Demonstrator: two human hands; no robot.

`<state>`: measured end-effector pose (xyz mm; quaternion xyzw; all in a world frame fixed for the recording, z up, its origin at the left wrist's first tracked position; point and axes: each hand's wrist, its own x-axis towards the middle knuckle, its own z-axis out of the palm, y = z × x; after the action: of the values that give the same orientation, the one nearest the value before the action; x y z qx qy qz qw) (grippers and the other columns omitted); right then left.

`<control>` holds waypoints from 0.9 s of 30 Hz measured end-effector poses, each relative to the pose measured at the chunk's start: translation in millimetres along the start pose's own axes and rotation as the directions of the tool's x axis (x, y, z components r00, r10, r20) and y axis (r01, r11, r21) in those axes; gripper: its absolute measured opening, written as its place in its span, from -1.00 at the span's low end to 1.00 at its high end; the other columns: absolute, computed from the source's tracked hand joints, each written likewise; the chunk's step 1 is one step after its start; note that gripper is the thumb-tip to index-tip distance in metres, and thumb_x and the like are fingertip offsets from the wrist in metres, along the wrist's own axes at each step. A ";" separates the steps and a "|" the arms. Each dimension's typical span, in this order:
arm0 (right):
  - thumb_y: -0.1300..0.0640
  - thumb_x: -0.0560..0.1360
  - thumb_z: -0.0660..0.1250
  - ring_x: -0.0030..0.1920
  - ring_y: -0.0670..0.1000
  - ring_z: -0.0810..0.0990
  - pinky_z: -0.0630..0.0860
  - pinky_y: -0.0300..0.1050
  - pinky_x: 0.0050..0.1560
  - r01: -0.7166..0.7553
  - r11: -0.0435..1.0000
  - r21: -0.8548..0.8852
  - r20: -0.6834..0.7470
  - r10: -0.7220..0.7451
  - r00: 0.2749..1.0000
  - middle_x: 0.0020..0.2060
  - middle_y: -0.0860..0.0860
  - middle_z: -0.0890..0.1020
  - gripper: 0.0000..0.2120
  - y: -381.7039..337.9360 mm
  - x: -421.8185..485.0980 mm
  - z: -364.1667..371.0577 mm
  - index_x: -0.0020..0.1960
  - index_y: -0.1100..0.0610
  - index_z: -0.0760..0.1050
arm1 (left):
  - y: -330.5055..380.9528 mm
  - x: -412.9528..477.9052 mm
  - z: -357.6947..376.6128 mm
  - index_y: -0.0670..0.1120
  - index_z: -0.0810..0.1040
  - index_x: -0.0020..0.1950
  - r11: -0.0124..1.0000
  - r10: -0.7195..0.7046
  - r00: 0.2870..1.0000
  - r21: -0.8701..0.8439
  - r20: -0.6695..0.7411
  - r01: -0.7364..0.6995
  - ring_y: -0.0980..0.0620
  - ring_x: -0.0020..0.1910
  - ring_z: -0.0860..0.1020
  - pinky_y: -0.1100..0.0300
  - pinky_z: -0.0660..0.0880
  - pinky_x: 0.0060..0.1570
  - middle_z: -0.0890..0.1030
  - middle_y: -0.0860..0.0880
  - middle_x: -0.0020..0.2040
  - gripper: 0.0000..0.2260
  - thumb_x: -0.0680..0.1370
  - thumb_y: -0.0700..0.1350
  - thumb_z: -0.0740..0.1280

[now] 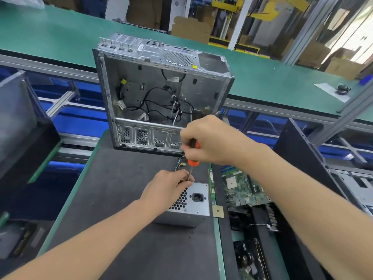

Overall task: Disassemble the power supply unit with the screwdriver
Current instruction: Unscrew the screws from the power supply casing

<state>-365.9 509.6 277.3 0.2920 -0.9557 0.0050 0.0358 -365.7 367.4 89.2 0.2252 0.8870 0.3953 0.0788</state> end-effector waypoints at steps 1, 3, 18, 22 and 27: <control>0.18 0.44 0.44 -0.30 -0.03 0.43 0.36 -0.21 -0.22 0.116 0.993 0.031 0.023 -0.116 0.993 -0.34 -0.07 0.52 -0.88 6.5 -1.7 -3.6 -0.25 0.12 0.55 | -0.1 0.1 0.6 0.17 0.63 0.03 1.000 -0.003 1.000 0.006 0.001 0.003 0.11 -0.22 0.56 0.12 0.52 -0.24 0.71 0.12 -0.10 -0.93 0.65 0.04 0.35; 0.20 0.44 0.46 -0.31 -0.04 0.39 0.23 -0.31 -0.24 0.251 0.966 0.052 0.051 -0.254 0.966 -0.32 -0.05 0.52 -0.87 15.7 -2.7 -7.0 -0.25 0.14 0.55 | -1.2 0.5 0.4 0.19 0.63 0.03 1.000 -0.018 1.000 -0.010 0.003 0.018 0.12 -0.29 0.51 0.14 0.47 -0.28 0.70 0.12 -0.12 -0.94 0.64 0.04 0.36; -0.24 0.59 0.26 -0.31 0.13 0.38 0.35 -0.05 -0.32 -0.471 0.878 -0.083 -0.077 0.466 0.882 -0.34 0.01 0.30 -0.53 -22.0 -9.9 -4.8 -0.27 0.08 0.25 | -2.5 -4.7 -4.3 0.09 0.63 0.04 0.995 0.072 0.997 -0.072 0.005 -0.071 0.22 -0.16 0.62 0.08 0.62 -0.03 0.71 0.23 -0.03 -0.93 0.65 -0.08 0.38; -0.08 0.57 0.33 -0.17 0.17 0.55 0.50 -0.01 -0.24 -0.326 0.945 0.010 0.050 0.325 0.944 -0.26 -0.02 0.46 -0.75 -21.5 -10.9 -14.8 -0.06 0.09 0.43 | -4.4 -4.7 -15.3 0.02 0.66 0.10 0.983 0.170 0.985 -0.069 -0.013 -0.171 0.30 0.07 0.63 0.34 0.52 0.20 0.70 0.20 0.09 -0.82 0.58 -0.24 0.44; 0.17 0.51 0.36 -0.07 -0.05 0.43 0.48 -0.07 -0.01 -0.126 0.989 0.076 0.162 0.113 0.980 -0.20 -0.19 0.44 -0.89 -15.8 -14.3 -24.8 0.02 0.03 0.52 | -3.5 -1.6 -20.5 -0.07 0.70 0.05 0.981 0.196 0.980 0.012 -0.018 -0.196 0.16 0.04 0.62 0.31 0.50 0.18 0.68 0.10 0.03 -0.89 0.56 -0.23 0.43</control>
<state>-343.6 505.2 300.8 0.2347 -0.9703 0.0254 -0.0529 -372.0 351.0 100.4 0.3080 0.8634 0.3985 0.0298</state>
